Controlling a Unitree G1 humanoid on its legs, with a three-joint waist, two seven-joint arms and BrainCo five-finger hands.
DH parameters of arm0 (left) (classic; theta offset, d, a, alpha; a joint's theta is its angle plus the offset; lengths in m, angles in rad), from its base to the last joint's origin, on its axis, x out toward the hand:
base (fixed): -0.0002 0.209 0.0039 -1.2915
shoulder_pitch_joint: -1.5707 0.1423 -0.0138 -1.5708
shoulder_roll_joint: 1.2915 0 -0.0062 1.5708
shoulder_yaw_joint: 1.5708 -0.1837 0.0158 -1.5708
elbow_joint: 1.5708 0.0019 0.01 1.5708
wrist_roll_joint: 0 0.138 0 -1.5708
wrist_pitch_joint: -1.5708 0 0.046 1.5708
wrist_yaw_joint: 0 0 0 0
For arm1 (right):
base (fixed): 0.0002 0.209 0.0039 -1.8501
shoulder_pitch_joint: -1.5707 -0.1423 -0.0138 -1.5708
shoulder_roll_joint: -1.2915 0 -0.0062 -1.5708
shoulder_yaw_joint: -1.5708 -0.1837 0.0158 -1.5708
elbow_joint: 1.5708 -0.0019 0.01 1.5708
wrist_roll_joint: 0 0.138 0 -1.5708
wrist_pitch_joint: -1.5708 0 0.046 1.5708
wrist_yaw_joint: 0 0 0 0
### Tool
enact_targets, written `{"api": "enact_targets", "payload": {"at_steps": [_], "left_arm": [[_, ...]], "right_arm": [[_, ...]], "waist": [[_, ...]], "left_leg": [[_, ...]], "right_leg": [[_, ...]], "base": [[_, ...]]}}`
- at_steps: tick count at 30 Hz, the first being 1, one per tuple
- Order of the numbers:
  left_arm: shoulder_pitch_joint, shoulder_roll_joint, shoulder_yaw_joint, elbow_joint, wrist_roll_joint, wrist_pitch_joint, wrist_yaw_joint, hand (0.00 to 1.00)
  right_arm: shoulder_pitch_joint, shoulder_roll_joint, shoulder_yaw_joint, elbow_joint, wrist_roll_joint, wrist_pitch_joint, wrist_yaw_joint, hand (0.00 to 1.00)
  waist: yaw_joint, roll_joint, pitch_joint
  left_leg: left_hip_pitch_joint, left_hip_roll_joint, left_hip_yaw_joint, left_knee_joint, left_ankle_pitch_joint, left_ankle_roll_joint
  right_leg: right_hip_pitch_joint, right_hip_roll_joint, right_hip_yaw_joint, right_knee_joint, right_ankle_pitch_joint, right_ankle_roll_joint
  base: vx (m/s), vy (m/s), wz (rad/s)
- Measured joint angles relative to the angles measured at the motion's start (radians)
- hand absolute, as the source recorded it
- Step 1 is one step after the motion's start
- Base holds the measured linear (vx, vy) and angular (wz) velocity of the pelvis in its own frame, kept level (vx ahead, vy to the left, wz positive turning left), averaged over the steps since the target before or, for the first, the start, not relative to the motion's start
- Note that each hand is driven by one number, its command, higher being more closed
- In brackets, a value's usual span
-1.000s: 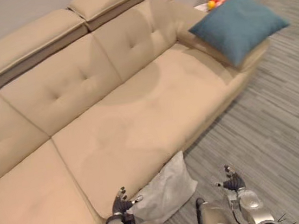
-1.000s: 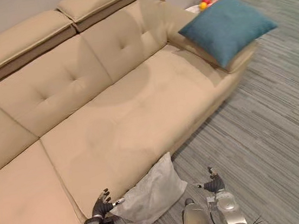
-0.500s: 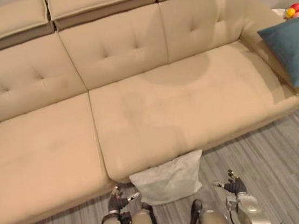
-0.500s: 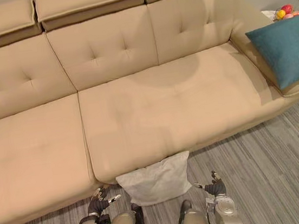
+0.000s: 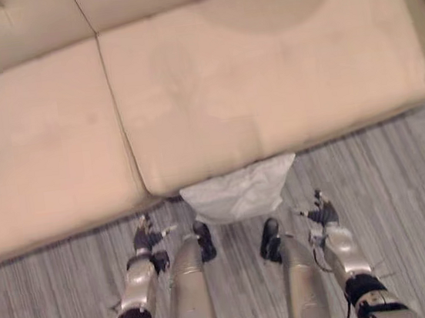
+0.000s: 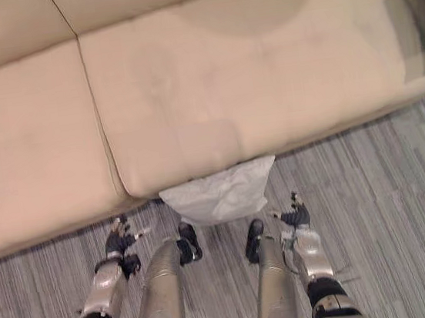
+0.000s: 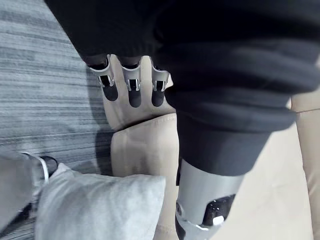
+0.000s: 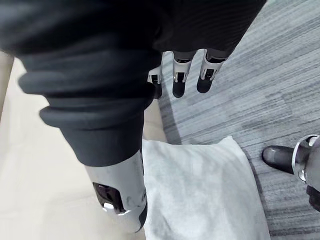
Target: Pick up cushions and gather them together orderly.
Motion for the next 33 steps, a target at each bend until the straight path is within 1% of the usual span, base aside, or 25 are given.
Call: {"api": "enact_targets", "payload": {"at_steps": [2, 3, 5, 6, 8, 9, 11, 12, 13, 16, 19, 22, 23, 26, 29, 30, 31, 32, 33], "left_arm": [[-0.079, -0.001, 0.0, 0.0, 0.0, -0.005, 0.005, 0.0], [-0.165, -0.009, 0.0, -0.002, -0.001, -0.007, 0.02, 0.0], [-0.228, -0.015, -0.002, -0.019, -0.009, -0.007, 0.032, 0.0], [-0.291, -0.029, -0.003, -0.024, -0.012, -0.007, 0.044, 0.0], [-0.333, -0.045, -0.01, -0.054, -0.023, -0.007, 0.058, 0.0], [-0.361, -0.06, -0.025, -0.082, -0.03, -0.008, 0.068, 0.0], [-0.39, -0.079, -0.046, -0.103, -0.037, -0.008, 0.087, 0.0], [-0.409, -0.096, -0.053, -0.112, -0.041, -0.008, 0.108, 0.0], [-0.423, -0.108, -0.054, -0.124, -0.041, -0.009, 0.123, 1.0], [-0.447, -0.12, -0.06, -0.129, -0.041, -0.011, 0.153, 1.0], [-0.464, -0.117, -0.061, -0.15, -0.04, -0.01, 0.189, 1.0], [-0.464, -0.112, -0.064, -0.173, -0.04, -0.009, 0.224, 1.0], [-0.463, -0.103, -0.08, -0.187, -0.04, -0.007, 0.239, 1.0], [-0.445, -0.075, -0.113, -0.238, -0.038, -0.004, 0.252, 1.0], [-0.392, -0.068, -0.137, -0.317, -0.033, -0.003, 0.257, 1.0], [-0.347, -0.067, -0.145, -0.377, -0.018, -0.005, 0.257, 1.0], [-0.317, -0.066, -0.156, -0.407, -0.016, -0.011, 0.257, 1.0], [-0.277, -0.065, -0.168, -0.433, -0.015, -0.023, 0.257, 1.0], [-0.232, -0.065, -0.171, -0.477, -0.013, -0.029, 0.257, 1.0]], "right_arm": [[-0.071, -0.017, 0.014, 0.001, -0.002, 0.0, -0.004, 0.0], [-0.15, -0.031, 0.023, 0.002, -0.002, 0.0, -0.021, 0.0], [-0.234, -0.036, 0.031, 0.002, -0.002, 0.0, -0.035, 0.0], [-0.307, -0.042, 0.032, 0.002, -0.002, 0.0, -0.048, 0.0], [-0.376, -0.047, 0.033, 0.002, -0.002, 0.0, -0.065, 0.0], [-0.426, -0.052, 0.032, 0.002, 0.001, 0.0, -0.081, 0.0], [-0.475, -0.051, 0.034, 0.002, 0.002, 0.0, -0.099, 0.0], [-0.507, -0.051, 0.041, 0.002, 0.002, -0.001, -0.115, 0.0], [-0.533, -0.051, 0.052, 0.002, 0.003, 0.0, -0.12, 1.0], [-0.557, -0.039, 0.071, -0.003, 0.003, 0.0, -0.149, 1.0], [-0.559, -0.037, 0.095, -0.061, 0.003, 0.002, -0.186, 1.0], [-0.546, -0.027, 0.121, -0.12, 0.003, 0.004, -0.206, 1.0], [-0.53, -0.027, 0.132, -0.157, 0.002, 0.004, -0.217, 1.0], [-0.49, -0.027, 0.149, -0.233, 0.002, 0.004, -0.22, 1.0], [-0.401, -0.023, 0.183, -0.335, 0.0, 0.004, -0.218, 1.0], [-0.341, -0.016, 0.2, -0.419, -0.001, 0.003, -0.216, 1.0], [-0.303, -0.013, 0.212, -0.464, -0.002, -0.005, -0.215, 1.0], [-0.258, -0.006, 0.222, -0.506, -0.003, -0.021, -0.212, 1.0], [-0.21, 0.003, 0.229, -0.573, -0.01, -0.03, -0.199, 1.0]], "waist": [[-0.003, 0.004, 0.029], [-0.001, 0.002, 0.064], [-0.002, 0.003, 0.085], [-0.001, 0.004, 0.097], [-0.001, 0.006, 0.108], [0.001, 0.007, 0.108], [0.001, 0.008, 0.109], [0.001, 0.008, 0.109], [0.003, 0.009, 0.109], [0.008, 0.009, 0.109], [0.011, 0.009, 0.109], [-0.005, 0.009, 0.108], [-0.007, 0.009, 0.108], [-0.006, 0.009, 0.106], [-0.009, 0.011, 0.105], [-0.009, 0.01, 0.104], [-0.008, 0.01, 0.092], [-0.006, 0.01, 0.053], [-0.007, 0.01, 0.035]], "left_leg": [[-0.099, 0.004, -0.02, 0.057, -0.004, 0.003], [-0.193, 0.011, -0.034, 0.108, -0.003, 0.005], [-0.29, 0.017, -0.052, 0.153, -0.003, 0.005], [-0.378, 0.021, -0.063, 0.184, -0.001, 0.004], [-0.45, 0.027, -0.075, 0.213, 0.002, 0.003], [-0.506, 0.032, -0.08, 0.234, 0.008, 0.009], [-0.554, 0.034, -0.083, 0.252, 0.014, 0.012], [-0.581, 0.035, -0.083, 0.264, 0.014, 0.012], [-0.599, 0.036, -0.083, 0.269, 0.014, 0.012], [-0.628, 0.04, -0.085, 0.274, 0.017, 0.007], [-0.657, 0.048, -0.087, 0.282, 0.017, 0.002], [-0.66, 0.052, -0.086, 0.29, 0.022, 0.004], [-0.659, 0.055, -0.086, 0.29, 0.024, 0.001], [-0.64, 0.066, -0.084, 0.289, 0.032, -0.001], [-0.558, 0.069, -0.085, 0.267, 0.035, -0.008], [-0.495, 0.07, -0.084, 0.235, 0.036, -0.016], [-0.46, 0.069, -0.081, 0.211, 0.037, -0.026], [-0.444, 0.069, -0.079, 0.184, 0.038, -0.029], [-0.393, 0.068, -0.07, 0.139, 0.046, -0.039]], "right_leg": [[-0.095, -0.007, 0.005, 0.072, -0.02, -0.007], [-0.189, -0.015, 0.005, 0.136, -0.034, -0.016], [-0.284, -0.017, 0.003, 0.189, -0.046, -0.03], [-0.37, -0.022, 0.001, 0.232, -0.051, -0.037], [-0.44, -0.023, -0.002, 0.267, -0.055, -0.044], [-0.498, -0.03, -0.002, 0.294, -0.056, -0.048], [-0.549, -0.035, 0.001, 0.321, -0.058, -0.05], [-0.58, -0.035, 0.006, 0.338, -0.06, -0.052], [-0.601, -0.036, 0.01, 0.348, -0.06, -0.052], [-0.634, -0.035, 0.012, 0.358, -0.06, -0.053], [-0.664, -0.03, 0.012, 0.369, -0.059, -0.056], [-0.673, -0.028, 0.016, 0.382, -0.061, -0.061], [-0.673, -0.025, 0.016, 0.382, -0.06, -0.063], [-0.659, -0.014, 0.018, 0.383, -0.058, -0.067], [-0.579, -0.004, 0.017, 0.363, -0.061, -0.073], [-0.515, 0.004, 0.01, 0.33, -0.06, -0.076], [-0.48, 0.009, 0.007, 0.306, -0.058, -0.079], [-0.463, 0.015, 0.003, 0.276, -0.057, -0.081], [-0.409, 0.018, -0.012, 0.228, -0.052, -0.088]], "base": [[-0.14, -0.051, 0.22], [-0.13, -0.077, 0.11], [-0.11, -0.09, 0.09], [-0.1, -0.092, 0.08], [-0.08, -0.077, 0.02], [-0.06, -0.058, 0.02], [-0.06, -0.049, 0.02], [-0.07, -0.041, -0.01], [-0.06, -0.029, -0.02], [-0.07, -0.019, 0.0], [-0.07, -0.006, -0.03], [-0.06, 0.009, -0.03], [-0.05, 0.01, -0.06], [-0.03, 0.004, -0.07], [-0.02, -0.01, -0.01], [-0.05, -0.037, 0.0], [-0.07, -0.055, -0.03], [-0.05, -0.045, -0.03], [-0.03, -0.043, -0.01]]}}
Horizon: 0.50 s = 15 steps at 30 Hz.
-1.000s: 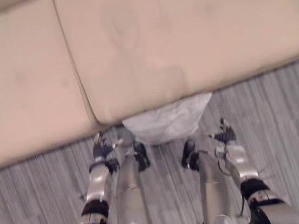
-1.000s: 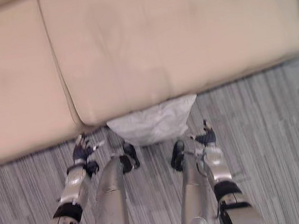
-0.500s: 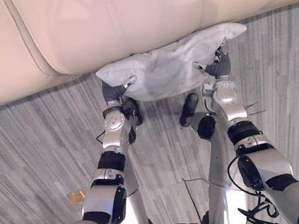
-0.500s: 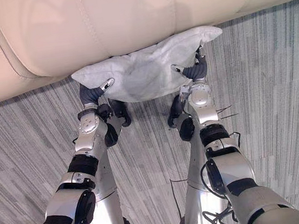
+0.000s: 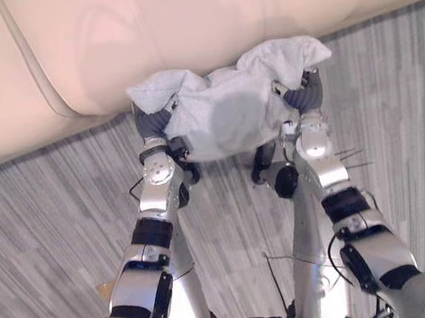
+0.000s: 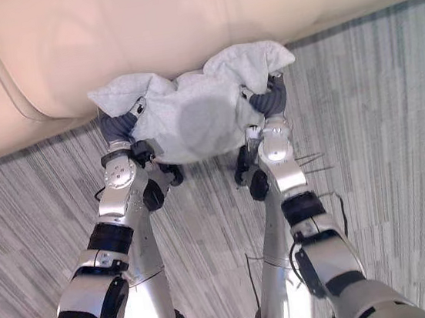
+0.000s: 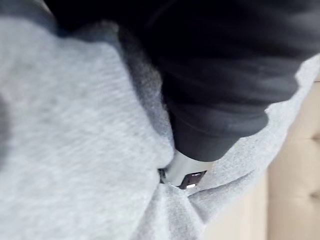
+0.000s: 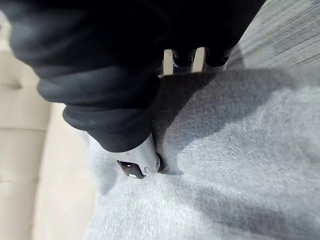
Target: Pick up cushions and gather them together orderly.
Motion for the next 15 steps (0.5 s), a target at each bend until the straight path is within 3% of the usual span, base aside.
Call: {"api": "enact_targets", "payload": {"at_steps": [2, 4, 7, 10, 12, 15], "left_arm": [[0.053, -0.004, -0.012, -0.027, 0.006, 0.0, -0.001, 1.0], [0.189, -0.005, -0.06, -0.085, 0.015, -0.018, -0.005, 1.0], [0.321, -0.01, -0.075, -0.132, 0.018, -0.046, -0.027, 1.0], [0.425, -0.008, -0.076, -0.132, 0.024, -0.057, -0.049, 1.0], [0.497, 0.038, -0.088, -0.128, 0.035, -0.064, -0.071, 1.0], [0.557, 0.071, -0.088, -0.129, 0.036, -0.064, -0.096, 1.0]], "right_arm": [[0.064, 0.014, 0.004, -0.048, -0.001, -0.013, 0.013, 1.0], [0.209, 0.024, 0.029, -0.115, -0.001, -0.034, 0.044, 1.0], [0.335, 0.022, 0.056, -0.166, -0.001, -0.058, 0.096, 1.0], [0.414, 0.022, 0.09, -0.164, -0.001, -0.061, 0.138, 1.0], [0.454, 0.003, 0.12, -0.15, -0.001, -0.063, 0.183, 1.0], [0.473, -0.03, 0.151, -0.136, 0.0, -0.059, 0.225, 1.0]], "waist": [[-0.002, 0.0, -0.004], [-0.001, 0.0, -0.097], [-0.001, -0.001, -0.125], [0.0, -0.004, -0.192], [-0.002, -0.012, -0.231], [-0.001, -0.012, -0.245]], "left_leg": [[0.099, -0.001, 0.008, -0.047, 0.009, -0.014], [0.206, -0.005, 0.021, -0.131, 0.016, -0.025], [0.42, -0.023, 0.048, -0.242, 0.03, -0.034], [0.552, -0.05, 0.065, -0.34, 0.042, -0.037], [0.692, -0.099, 0.092, -0.497, 0.093, -0.037], [0.808, -0.117, 0.104, -0.614, 0.126, -0.04]], "right_leg": [[0.103, 0.0, -0.017, -0.046, 0.003, 0.001], [0.222, 0.002, -0.045, -0.137, 0.007, 0.009], [0.438, 0.005, -0.064, -0.254, 0.021, 0.026], [0.567, 0.01, -0.064, -0.356, 0.034, 0.049], [0.682, 0.005, -0.06, -0.476, 0.07, 0.067], [0.789, 0.025, -0.06, -0.582, 0.116, 0.069]], "base": [[0.02, -0.035, 0.09], [0.1, -0.048, 0.18], [0.19, -0.046, 0.16], [0.24, 0.009, 0.05], [0.32, 0.041, 0.09], [0.2, 0.024, -0.03]]}}
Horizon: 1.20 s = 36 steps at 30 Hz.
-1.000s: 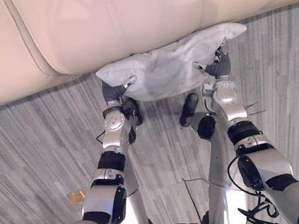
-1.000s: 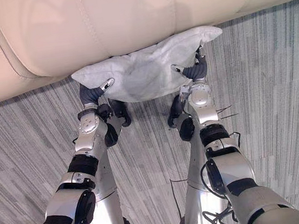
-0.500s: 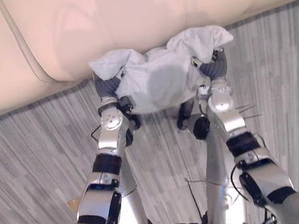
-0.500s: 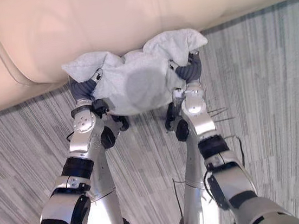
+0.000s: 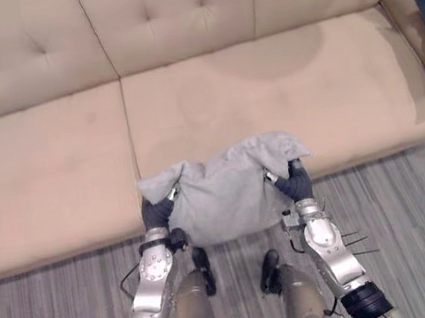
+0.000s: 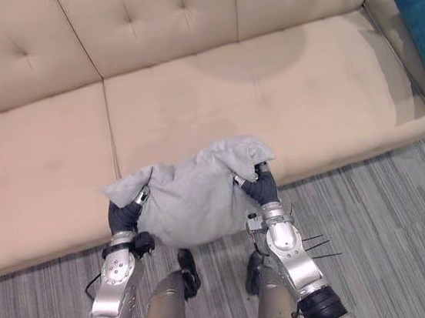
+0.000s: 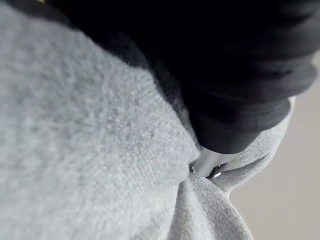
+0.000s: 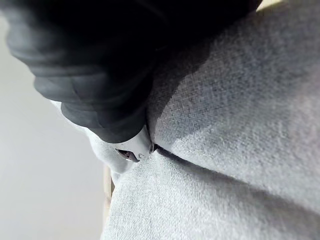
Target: Pick up cushions and gather them together orderly.
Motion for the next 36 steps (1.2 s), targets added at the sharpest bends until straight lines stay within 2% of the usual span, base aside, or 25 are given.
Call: {"api": "enact_targets", "payload": {"at_steps": [3, 8, 11, 14, 15, 16, 17, 18, 20, 21, 22, 23, 24, 26, 28, 30, 32, 33, 35, 36], "left_arm": [[0.067, 0.021, -0.019, -0.005, 0.0, 0.0, -0.036, 1.0], [0.163, 0.023, -0.026, -0.031, 0.0, 0.0, -0.064, 1.0], [0.184, 0.017, -0.022, -0.032, 0.0, 0.001, -0.079, 1.0], [0.205, 0.001, -0.021, -0.032, 0.0, 0.004, -0.085, 1.0], [0.207, 0.0, -0.023, -0.032, 0.0, 0.01, -0.088, 1.0], [0.21, 0.01, -0.024, -0.032, 0.001, 0.011, -0.091, 1.0], [0.211, 0.013, -0.024, -0.032, 0.001, 0.012, -0.093, 1.0], [0.209, 0.016, -0.019, -0.033, 0.001, 0.011, -0.093, 1.0], [0.202, 0.017, -0.018, -0.033, 0.001, 0.011, -0.093, 1.0], [0.197, 0.019, -0.019, -0.033, 0.001, 0.011, -0.093, 1.0], [0.195, 0.025, -0.021, -0.033, 0.001, 0.011, -0.094, 1.0], [0.193, 0.04, -0.027, -0.033, 0.001, 0.011, -0.099, 1.0], [0.179, 0.018, -0.036, -0.016, 0.001, 0.02, -0.102, 1.0], [0.173, 0.004, -0.052, -0.021, 0.001, 0.02, -0.103, 1.0], [0.141, -0.007, -0.052, -0.017, 0.001, 0.02, -0.118, 1.0], [0.128, -0.027, -0.054, -0.003, 0.001, 0.02, -0.127, 1.0], [0.128, -0.04, -0.058, 0.01, 0.001, 0.02, -0.145, 1.0], [0.117, -0.045, -0.065, 0.01, 0.001, 0.021, -0.147, 1.0], [0.094, -0.043, -0.072, 0.01, 0.001, 0.023, -0.162, 1.0], [0.085, -0.042, -0.078, 0.01, 0.001, 0.023, -0.164, 1.0]], "right_arm": [[0.038, -0.009, 0.006, 0.0, 0.001, 0.002, 0.039, 1.0], [0.037, -0.023, 0.03, 0.0, 0.004, 0.002, 0.062, 1.0], [0.034, -0.023, 0.04, 0.003, 0.005, 0.002, 0.063, 1.0], [0.035, -0.024, 0.044, 0.035, 0.004, 0.002, 0.063, 1.0], [0.037, -0.024, 0.044, 0.045, 0.003, 0.002, 0.063, 1.0], [0.04, -0.022, 0.046, 0.054, 0.002, 0.002, 0.064, 1.0], [0.044, -0.023, 0.049, 0.056, 0.001, 0.003, 0.064, 1.0], [0.045, -0.026, 0.058, 0.056, 0.001, 0.003, 0.064, 1.0], [0.048, -0.026, 0.065, 0.057, 0.001, 0.004, 0.065, 1.0], [0.048, -0.029, 0.062, 0.058, 0.002, 0.005, 0.065, 1.0], [0.052, -0.03, 0.062, 0.058, 0.002, 0.005, 0.065, 1.0], [0.061, -0.03, 0.061, 0.057, 0.003, 0.005, 0.065, 1.0], [0.068, -0.046, 0.051, 0.059, 0.003, 0.007, 0.065, 1.0], [0.073, -0.048, 0.025, 0.058, 0.003, 0.009, 0.065, 1.0], [0.072, -0.055, 0.006, 0.058, 0.004, 0.01, 0.065, 1.0], [0.079, -0.064, -0.011, 0.057, 0.011, 0.01, 0.065, 1.0], [0.088, -0.068, -0.027, 0.034, 0.013, 0.01, 0.063, 1.0], [0.088, -0.066, -0.044, 0.007, 0.013, 0.003, 0.063, 1.0], [0.085, -0.066, -0.066, 0.003, 0.013, -0.004, 0.062, 1.0], [0.085, -0.066, -0.075, 0.003, 0.012, -0.004, 0.061, 1.0]], "waist": [[-0.002, -0.001, -0.031], [0.0, -0.005, -0.055], [0.003, -0.005, -0.055], [-0.002, -0.003, -0.053], [-0.007, -0.005, -0.052], [-0.028, -0.004, -0.045], [-0.033, 0.001, -0.043], [-0.028, -0.002, -0.045], [-0.031, 0.008, -0.039], [-0.046, 0.003, -0.041], [-0.059, -0.002, -0.044], [-0.075, -0.023, -0.05], [-0.079, 0.008, -0.043], [-0.071, 0.045, -0.054], [-0.076, 0.05, -0.052], [-0.073, 0.05, -0.051], [-0.065, 0.05, -0.052], [-0.069, 0.048, -0.051], [-0.071, 0.049, -0.051], [-0.072, 0.053, -0.053]], "left_leg": [[0.108, -0.012, 0.01, -0.096, 0.015, -0.006], [0.182, -0.024, 0.036, -0.14, 0.014, -0.006], [0.199, -0.024, 0.041, -0.13, -0.019, -0.005], [0.201, -0.025, 0.023, -0.068, -0.087, 0.006], [0.207, -0.037, 0.003, -0.053, -0.106, 0.018], [0.22, -0.059, -0.029, -0.051, -0.117, 0.03], [0.222, -0.061, -0.034, -0.048, -0.123, 0.028], [0.223, -0.06, -0.043, -0.041, -0.134, 0.028], [0.223, -0.059, -0.077, -0.043, -0.138, 0.025], [0.223, -0.061, -0.106, -0.041, -0.143, 0.014], [0.223, -0.067, -0.125, -0.037, -0.148, 0.002], [0.227, -0.092, -0.155, -0.02, -0.156, -0.019], [0.236, -0.079, -0.194, 0.007, -0.175, -0.039], [0.22, -0.039, -0.203, 0.035, -0.178, -0.062], [0.106, 0.001, -0.217, 0.242, -0.145, -0.109], [0.068, 0.038, -0.192, 0.4, -0.077, -0.075], [0.06, 0.048, -0.155, 0.437, -0.096, -0.058], [0.049, 0.042, -0.11, 0.376, -0.118, -0.022], [0.042, 0.024, -0.095, 0.25, -0.12, -0.016], [0.051, 0.014, -0.091, 0.122, -0.088, -0.03]], "right_leg": [[0.096, 0.016, 0.006, -0.081, 0.036, -0.001], [0.149, 0.029, 0.047, -0.139, 0.069, 0.0], [0.153, 0.027, 0.061, -0.115, 0.07, 0.001], [0.1, -0.001, 0.08, 0.056, 0.058, 0.004], [0.06, -0.02, 0.098, 0.171, 0.057, 0.002], [0.004, -0.042, 0.135, 0.29, 0.043, -0.021], [-0.006, -0.037, 0.15, 0.298, 0.015, -0.019], [-0.033, -0.023, 0.165, 0.272, -0.026, -0.01], [-0.067, 0.008, 0.175, 0.155, -0.022, -0.003], [-0.075, 0.036, 0.2, 0.05, 0.0, 0.018], [-0.065, 0.051, 0.219, -0.027, 0.038, 0.023], [-0.052, 0.044, 0.256, -0.107, 0.119, 0.017], [-0.045, 0.048, 0.247, -0.065, 0.164, -0.003], [-0.037, 0.079, 0.216, -0.068, 0.119, -0.022], [-0.008, 0.097, 0.171, -0.084, 0.102, -0.048], [0.059, 0.114, 0.165, -0.111, 0.093, -0.071], [0.117, 0.106, 0.178, -0.15, 0.091, -0.073], [0.132, 0.093, 0.19, -0.174, 0.092, -0.072], [0.132, 0.08, 0.192, -0.179, 0.092, -0.072], [0.134, 0.078, 0.192, -0.182, 0.093, -0.07]], "base": [[0.17, 0.025, -0.06], [0.09, 0.034, -0.24], [0.04, 0.044, -0.12], [0.0, 0.098, 0.07], [0.0, 0.094, 0.51], [0.02, 0.099, 0.57], [0.07, 0.036, 0.52], [0.1, -0.01, 0.36], [0.13, -0.055, 0.5], [0.16, -0.094, 0.75], [0.25, -0.151, 1.03], [0.29, -0.21, 1.03], [0.31, -0.204, 0.76], [0.32, -0.173, 0.4], [0.32, -0.208, 0.37], [0.29, -0.145, -0.02], [0.28, -0.036, -0.19], [0.19, 0.037, -0.16], [0.16, 0.096, -0.04], [0.15, 0.181, -0.12]]}}
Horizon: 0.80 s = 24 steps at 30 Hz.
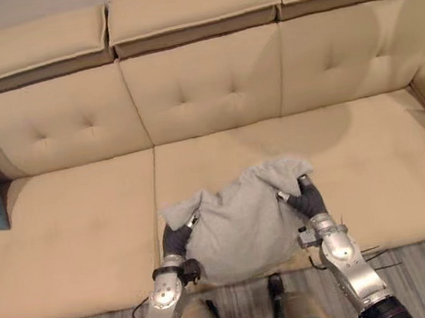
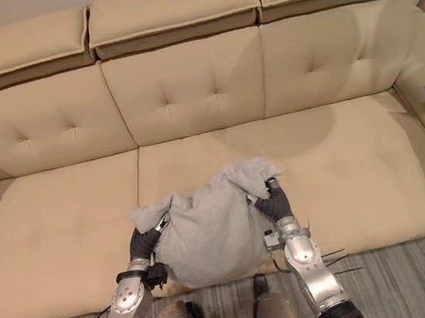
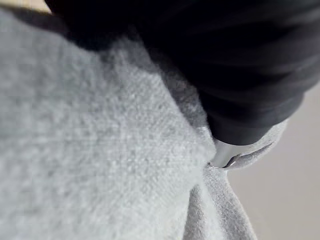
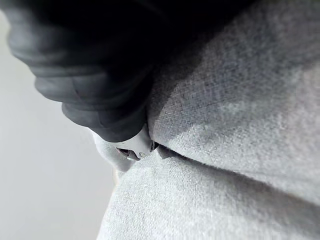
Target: Pick up cushions and gather them together orderly.
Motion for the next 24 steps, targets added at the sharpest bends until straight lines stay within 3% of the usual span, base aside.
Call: {"api": "enact_targets", "payload": {"at_steps": [1, 4, 7, 13, 16, 17, 23, 24], "left_arm": [[-0.001, -0.004, -0.003, -0.005, 0.0, -0.001, 0.0, 1.0], [-0.024, 0.041, -0.018, -0.006, 0.003, 0.0, 0.001, 1.0], [-0.027, 0.046, -0.018, -0.04, 0.019, 0.0, 0.016, 1.0], [-0.202, 0.055, 0.02, -0.043, 0.041, 0.0, 0.1, 1.0], [-0.411, 0.064, 0.056, -0.012, 0.048, -0.001, 0.164, 1.0], [-0.552, 0.083, 0.067, 0.055, 0.058, -0.002, 0.218, 1.0], [-0.921, 0.14, 0.143, 0.226, 0.061, -0.003, 0.339, 1.0], [-1.014, 0.155, 0.156, 0.269, 0.069, -0.003, 0.358, 1.0]], "right_arm": [[0.002, 0.003, -0.004, 0.002, -0.001, 0.001, -0.001, 1.0], [0.009, 0.037, -0.016, 0.003, -0.005, 0.002, -0.001, 1.0], [-0.011, 0.055, -0.018, 0.003, -0.013, 0.003, -0.006, 1.0], [-0.204, 0.087, -0.025, 0.012, -0.012, 0.009, -0.095, 1.0], [-0.426, 0.101, -0.063, 0.063, -0.012, 0.004, -0.154, 1.0], [-0.56, 0.101, -0.085, 0.124, -0.013, 0.003, -0.193, 1.0], [-0.912, 0.112, -0.15, 0.29, -0.021, 0.002, -0.28, 1.0], [-1.0, 0.111, -0.176, 0.338, -0.021, 0.002, -0.292, 1.0]], "waist": [[-0.001, 0.02, -0.009], [-0.001, 0.004, -0.011], [0.008, 0.004, -0.011], [0.012, 0.004, -0.01], [0.016, 0.003, 0.031], [0.02, 0.005, 0.047], [0.028, 0.005, 0.139], [0.033, 0.005, 0.176]], "left_leg": [[0.021, 0.006, 0.005, -0.107, 0.101, -0.017], [0.06, -0.035, 0.016, -0.191, 0.099, -0.011], [0.082, -0.067, 0.042, -0.229, 0.106, -0.001], [0.042, -0.074, 0.05, -0.26, 0.134, 0.015], [-0.014, -0.073, 0.046, -0.268, 0.174, 0.019], [-0.059, -0.072, 0.035, -0.269, 0.197, 0.023], [-0.129, -0.071, 0.017, -0.346, 0.282, 0.022], [-0.135, -0.072, 0.012, -0.378, 0.311, 0.022]], "right_leg": [[0.012, 0.022, 0.007, -0.021, 0.001, 0.024], [0.024, -0.004, 0.034, -0.066, 0.025, 0.063], [0.037, -0.03, 0.063, -0.109, 0.044, 0.084], [-0.015, -0.03, 0.082, -0.133, 0.083, 0.075], [-0.072, -0.025, 0.081, -0.134, 0.117, 0.07], [-0.112, -0.018, 0.075, -0.133, 0.133, 0.072], [-0.207, -0.005, 0.056, -0.13, 0.175, 0.069], [-0.226, -0.001, 0.054, -0.129, 0.185, 0.066]], "base": [[0.13, 0.188, -0.15], [0.08, 0.183, 0.0], [0.01, 0.127, -0.13], [-0.07, 0.037, -0.09], [-0.16, 0.005, 0.04], [-0.21, -0.029, 0.1], [-0.17, -0.045, 0.11], [-0.15, -0.045, 0.05]]}}
